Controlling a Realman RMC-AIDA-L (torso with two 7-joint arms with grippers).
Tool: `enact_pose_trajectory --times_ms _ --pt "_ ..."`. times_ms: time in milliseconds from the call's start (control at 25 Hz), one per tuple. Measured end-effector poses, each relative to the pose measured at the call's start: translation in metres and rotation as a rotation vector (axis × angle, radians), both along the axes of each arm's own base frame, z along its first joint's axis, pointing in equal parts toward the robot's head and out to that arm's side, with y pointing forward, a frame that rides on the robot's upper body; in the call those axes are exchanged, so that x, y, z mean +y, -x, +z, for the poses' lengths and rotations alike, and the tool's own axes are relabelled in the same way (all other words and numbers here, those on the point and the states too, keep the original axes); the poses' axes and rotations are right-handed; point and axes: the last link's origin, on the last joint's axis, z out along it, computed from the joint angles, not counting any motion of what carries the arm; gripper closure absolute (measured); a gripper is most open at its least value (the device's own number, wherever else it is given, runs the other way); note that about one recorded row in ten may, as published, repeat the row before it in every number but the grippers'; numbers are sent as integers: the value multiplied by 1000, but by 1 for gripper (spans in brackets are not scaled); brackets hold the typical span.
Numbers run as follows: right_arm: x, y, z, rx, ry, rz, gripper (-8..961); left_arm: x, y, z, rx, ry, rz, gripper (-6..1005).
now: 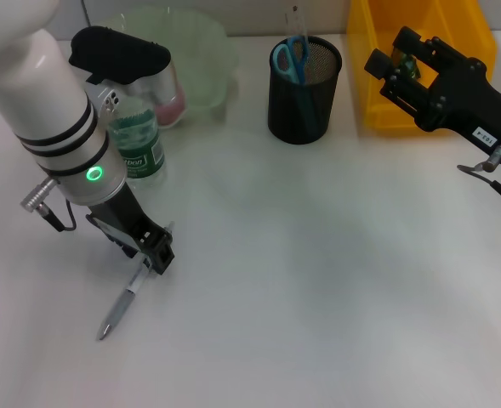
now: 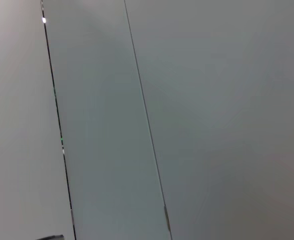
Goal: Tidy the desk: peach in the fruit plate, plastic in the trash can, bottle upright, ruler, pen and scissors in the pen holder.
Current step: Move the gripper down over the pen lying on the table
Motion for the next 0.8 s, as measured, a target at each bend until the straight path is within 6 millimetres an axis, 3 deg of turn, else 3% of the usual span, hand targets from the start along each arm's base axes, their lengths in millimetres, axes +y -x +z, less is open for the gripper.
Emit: enact_pose_trajectory --times_ms 240,800 --pt "1 0 0 -1 1 -2 337 1 -3 -1 0 3 -8 508" --pt "5 2 0 -10 0 -5 337 2 -3 -3 8 12 -9 517"
